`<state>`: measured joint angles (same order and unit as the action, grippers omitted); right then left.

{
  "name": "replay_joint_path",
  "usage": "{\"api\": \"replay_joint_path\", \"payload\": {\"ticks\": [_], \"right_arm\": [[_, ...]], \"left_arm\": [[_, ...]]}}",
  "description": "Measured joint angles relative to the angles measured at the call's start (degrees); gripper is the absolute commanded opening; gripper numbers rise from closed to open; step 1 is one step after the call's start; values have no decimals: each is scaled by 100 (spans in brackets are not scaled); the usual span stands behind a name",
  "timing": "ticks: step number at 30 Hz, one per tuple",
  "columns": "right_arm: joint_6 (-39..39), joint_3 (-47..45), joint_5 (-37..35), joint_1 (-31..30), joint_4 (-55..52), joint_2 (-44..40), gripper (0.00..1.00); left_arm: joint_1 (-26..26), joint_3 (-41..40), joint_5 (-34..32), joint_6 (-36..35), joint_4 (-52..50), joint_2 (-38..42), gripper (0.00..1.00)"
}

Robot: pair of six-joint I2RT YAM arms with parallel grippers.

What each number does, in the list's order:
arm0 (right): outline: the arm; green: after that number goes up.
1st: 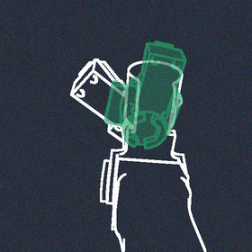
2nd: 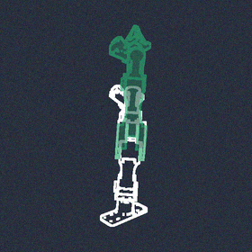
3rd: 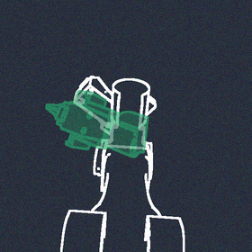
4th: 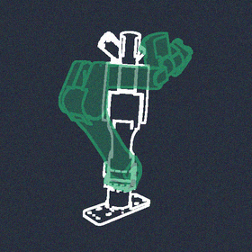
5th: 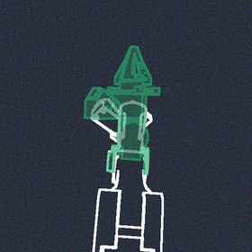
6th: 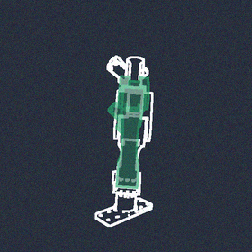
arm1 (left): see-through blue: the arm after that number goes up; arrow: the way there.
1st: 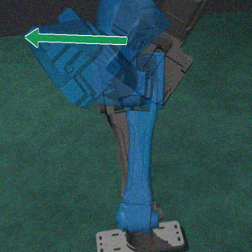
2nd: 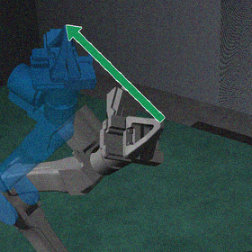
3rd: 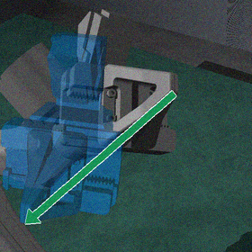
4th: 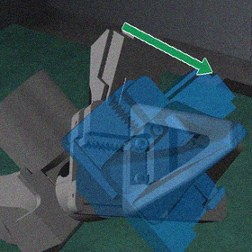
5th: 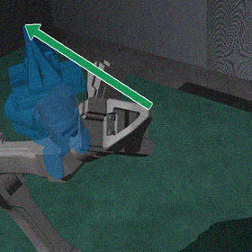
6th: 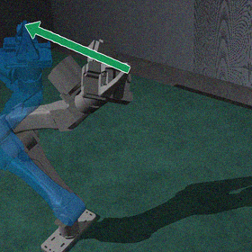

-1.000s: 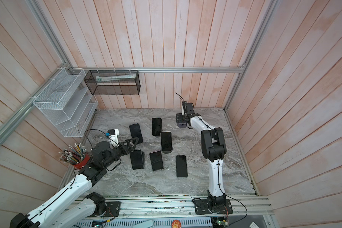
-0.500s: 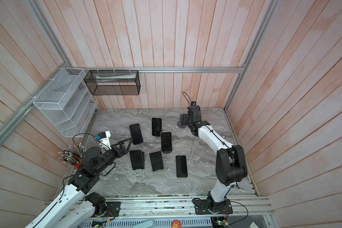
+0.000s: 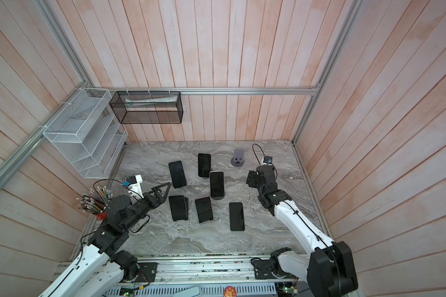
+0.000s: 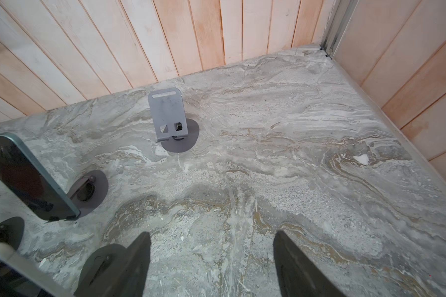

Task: Remove the phone from the phone stand

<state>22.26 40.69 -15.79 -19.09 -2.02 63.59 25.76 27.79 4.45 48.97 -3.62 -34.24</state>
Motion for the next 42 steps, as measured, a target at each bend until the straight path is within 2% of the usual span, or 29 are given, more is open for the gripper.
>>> {"api": "replay_joint_path", "payload": {"ticks": [4, 14, 22, 32, 42], "right_arm": [[313, -470, 153, 103, 109, -457, 76], [710, -719, 857, 195, 439, -706, 78], [780, -546, 1213, 129, 481, -404, 77], [796, -153, 1060, -352, 289, -350, 78], [769, 472, 160, -1366, 85, -44, 79]], "left_arm": [[0, -247, -46, 247, -2, 219, 100], [0, -339, -186, 422, -63, 181, 100], [-11, -339, -175, 424, 61, -164, 100], [-11, -439, -177, 426, 197, -188, 100], [-11, -542, -181, 494, 435, -529, 100]]}}
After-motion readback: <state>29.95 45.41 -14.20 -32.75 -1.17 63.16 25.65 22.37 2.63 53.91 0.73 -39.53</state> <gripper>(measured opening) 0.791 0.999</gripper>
